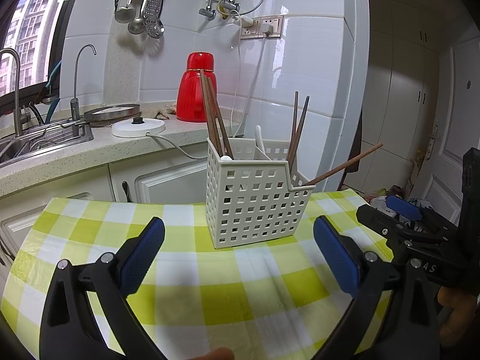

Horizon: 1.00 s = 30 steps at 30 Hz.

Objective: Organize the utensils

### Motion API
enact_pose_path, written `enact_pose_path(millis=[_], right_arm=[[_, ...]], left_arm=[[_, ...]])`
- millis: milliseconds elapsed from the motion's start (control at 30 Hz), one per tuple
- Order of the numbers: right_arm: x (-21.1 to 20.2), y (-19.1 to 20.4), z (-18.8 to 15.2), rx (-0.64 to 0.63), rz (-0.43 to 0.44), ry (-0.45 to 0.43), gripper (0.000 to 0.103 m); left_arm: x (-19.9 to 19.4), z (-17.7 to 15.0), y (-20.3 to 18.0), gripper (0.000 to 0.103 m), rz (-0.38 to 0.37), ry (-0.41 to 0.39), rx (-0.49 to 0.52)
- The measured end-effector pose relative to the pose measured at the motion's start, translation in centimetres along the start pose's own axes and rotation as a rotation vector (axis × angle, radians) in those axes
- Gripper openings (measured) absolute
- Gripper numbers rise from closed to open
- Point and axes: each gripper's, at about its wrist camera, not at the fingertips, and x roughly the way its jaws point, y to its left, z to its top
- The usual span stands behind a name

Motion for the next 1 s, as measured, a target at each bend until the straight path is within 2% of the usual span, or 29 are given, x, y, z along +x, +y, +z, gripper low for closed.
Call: enact_pose_path(millis=[1000], right_arm=[[0.09, 0.11, -0.03, 0.007, 0.005, 0.005, 0.084]], left_arm=[[-0.11, 0.11, -0.12, 0.098, -0.001, -0.002, 0.002]])
